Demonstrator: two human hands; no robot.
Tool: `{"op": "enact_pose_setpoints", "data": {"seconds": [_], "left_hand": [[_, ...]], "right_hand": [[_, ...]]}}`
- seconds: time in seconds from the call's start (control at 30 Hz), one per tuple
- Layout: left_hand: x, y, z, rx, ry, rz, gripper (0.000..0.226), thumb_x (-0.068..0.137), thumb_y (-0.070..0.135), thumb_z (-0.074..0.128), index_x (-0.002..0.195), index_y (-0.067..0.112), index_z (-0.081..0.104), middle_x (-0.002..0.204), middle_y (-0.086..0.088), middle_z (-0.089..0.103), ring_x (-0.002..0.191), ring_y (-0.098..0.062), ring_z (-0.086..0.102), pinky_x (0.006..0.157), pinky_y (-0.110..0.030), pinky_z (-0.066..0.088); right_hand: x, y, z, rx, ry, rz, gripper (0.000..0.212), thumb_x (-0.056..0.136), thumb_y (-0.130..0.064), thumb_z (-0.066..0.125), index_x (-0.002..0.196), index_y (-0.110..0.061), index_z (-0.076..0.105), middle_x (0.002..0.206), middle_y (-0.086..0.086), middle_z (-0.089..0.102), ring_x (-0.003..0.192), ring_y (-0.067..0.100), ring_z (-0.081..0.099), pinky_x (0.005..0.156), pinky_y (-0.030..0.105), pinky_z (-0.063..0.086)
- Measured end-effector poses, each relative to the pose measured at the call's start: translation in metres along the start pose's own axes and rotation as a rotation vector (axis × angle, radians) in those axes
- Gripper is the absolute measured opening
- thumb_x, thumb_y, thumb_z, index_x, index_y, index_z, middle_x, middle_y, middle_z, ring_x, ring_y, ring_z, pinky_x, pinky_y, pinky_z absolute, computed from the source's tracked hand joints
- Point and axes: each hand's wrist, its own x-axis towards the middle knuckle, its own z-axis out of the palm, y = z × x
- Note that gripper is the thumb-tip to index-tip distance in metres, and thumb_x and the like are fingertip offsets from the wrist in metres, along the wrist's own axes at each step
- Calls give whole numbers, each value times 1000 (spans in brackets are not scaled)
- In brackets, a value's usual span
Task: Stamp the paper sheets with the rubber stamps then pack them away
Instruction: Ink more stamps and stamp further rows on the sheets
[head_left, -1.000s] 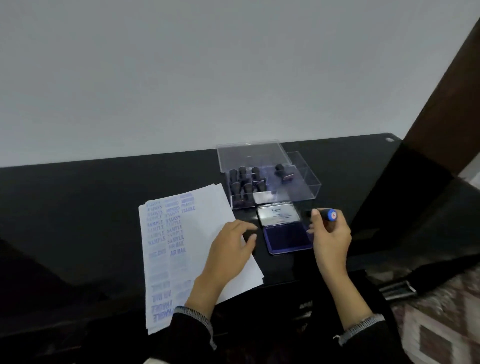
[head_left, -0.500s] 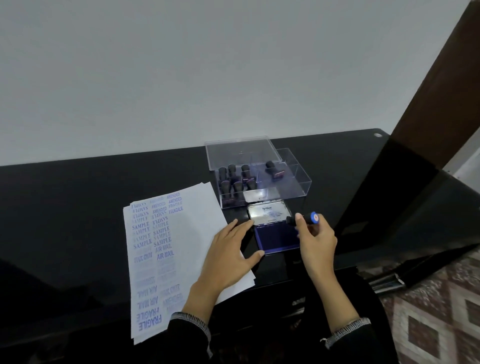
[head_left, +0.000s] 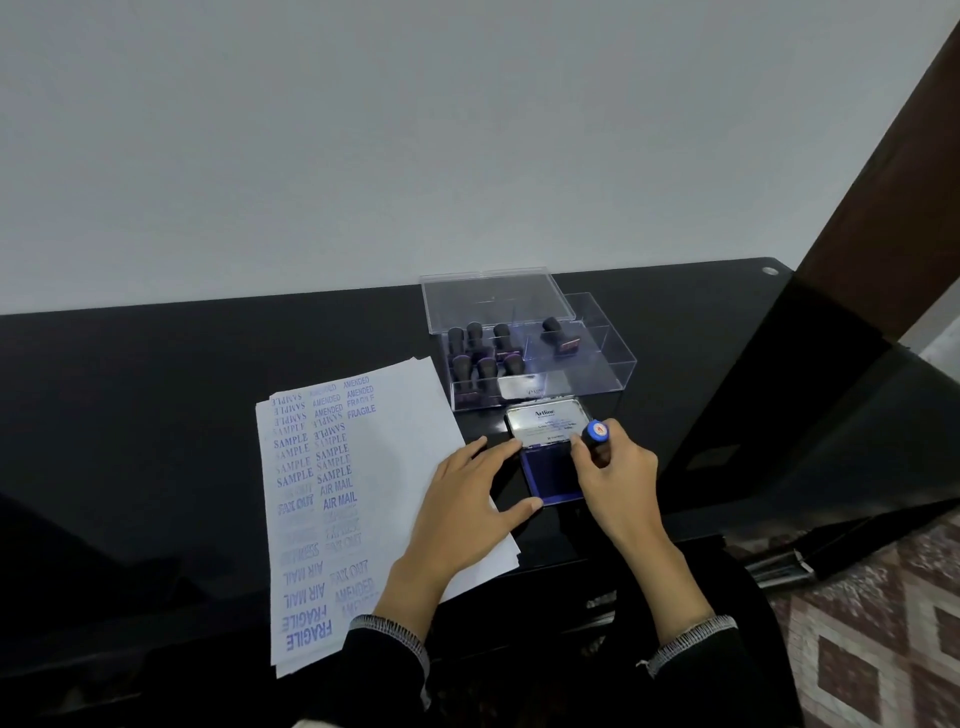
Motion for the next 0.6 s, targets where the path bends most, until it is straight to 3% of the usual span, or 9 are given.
{"op": "enact_pose_setpoints", "data": {"seconds": [0.27,0.4,0.5,0.6], "left_hand": [[1,0,-1,1,-8,0,68,86,60,55,146,41,29,151,20,33,143,-2,13,114,-26,14],[-1,-1,1,-74,23,-4,60,87,54,59,141,40,38,146,20,38,140,1,18,113,-24,19],[-1,2,-3,-351,182,-44,34,90,35,63,124,36,56,126,23,55,124,7,39,106,-17,32],[-2,4,-13,-504,367,-106,16,93,22,62,104,32,65,99,20,66,103,4,57,89,-10,41]], "right_hand": [[1,4,6,-98,-32,-58,12,90,-15,59,83,-19,52,70,-6,60,61,2,57,56,6,42],[1,4,9,-113,-19,-57,12,89,-12,60,82,-16,52,71,-4,60,62,0,56,56,5,41],[2,4,10,-125,-14,-64,13,89,-11,61,82,-17,52,72,-4,60,62,-1,56,56,4,41],[4,4,10,-153,-22,-65,13,89,-10,61,80,-14,52,69,-3,58,61,0,56,57,6,43]]}}
